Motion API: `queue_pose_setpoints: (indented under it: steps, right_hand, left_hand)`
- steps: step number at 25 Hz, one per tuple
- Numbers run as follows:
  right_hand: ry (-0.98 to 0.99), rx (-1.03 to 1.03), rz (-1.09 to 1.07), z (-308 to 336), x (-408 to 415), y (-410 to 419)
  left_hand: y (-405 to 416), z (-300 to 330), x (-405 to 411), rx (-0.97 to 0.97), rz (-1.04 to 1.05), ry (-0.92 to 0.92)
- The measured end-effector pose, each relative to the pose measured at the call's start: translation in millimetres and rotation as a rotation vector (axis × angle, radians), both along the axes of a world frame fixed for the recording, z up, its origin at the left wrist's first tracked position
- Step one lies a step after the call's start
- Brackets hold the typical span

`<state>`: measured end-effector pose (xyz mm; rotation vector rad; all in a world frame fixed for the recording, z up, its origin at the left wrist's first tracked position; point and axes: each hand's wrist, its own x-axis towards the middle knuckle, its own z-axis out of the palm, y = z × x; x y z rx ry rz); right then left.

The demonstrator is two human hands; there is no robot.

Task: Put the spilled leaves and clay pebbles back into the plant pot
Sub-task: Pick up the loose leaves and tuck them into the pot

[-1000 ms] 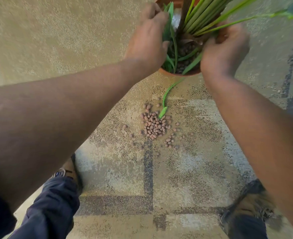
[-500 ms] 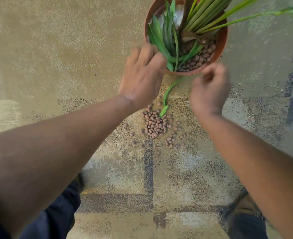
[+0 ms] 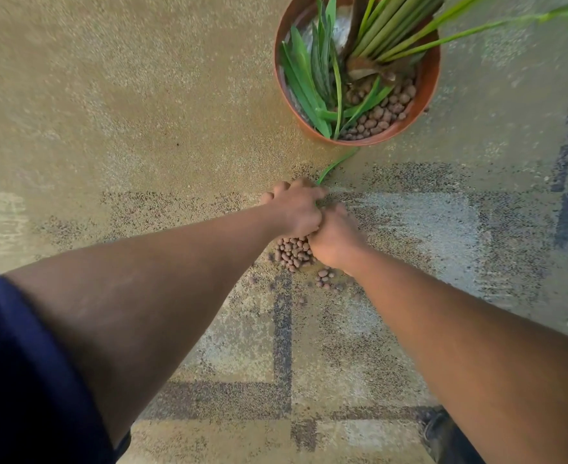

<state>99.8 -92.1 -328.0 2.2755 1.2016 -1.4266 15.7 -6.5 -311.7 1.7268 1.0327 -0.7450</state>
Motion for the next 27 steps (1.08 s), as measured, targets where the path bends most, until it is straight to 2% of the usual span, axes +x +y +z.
queue_pose_setpoints:
  steps: [4, 7, 10, 13, 15, 18, 22, 27]
  right_hand:
    - [-0.015, 0.155, -0.066, 9.5, 8.6, -12.1]
    - [-0.062, 0.372, -0.33, 25.9, 15.0, -21.1]
    - [-0.043, 0.572, -0.696, 47.7, 23.2, -16.6]
    - [0.057, 0.776, -1.023, 74.5, 32.5, 4.1]
    - [0.105, 0.939, -1.121, 92.6, 40.1, 24.9]
    - [0.104, 1.045, -1.135, 105.3, 51.4, 56.5]
    - [-0.055, 0.866, -1.039, 95.3, 61.4, 89.7]
    - [-0.212, 0.737, -0.94, 86.2, 78.5, 108.3]
  left_hand:
    - [5.3, -2.1, 4.8, 0.04, -0.097, 0.066]
    - [5.2, 11.2, 2.7, 0.122, -0.02, -0.034]
    - [-0.4, 35.4, -5.1, 0.261, 0.337, -0.208]
    - [-4.6, 68.7, -19.7, 0.174, 0.756, -0.288]
    - [-5.0, 93.8, -25.2, 0.121, 1.011, -0.426]
    - [12.1, 119.7, -15.3, 0.203, 1.189, -0.591]
    - [55.9, 115.0, 18.9, 0.315, 1.14, -0.493]
    - [88.4, 92.0, 43.9, 0.417, 0.818, -0.281]
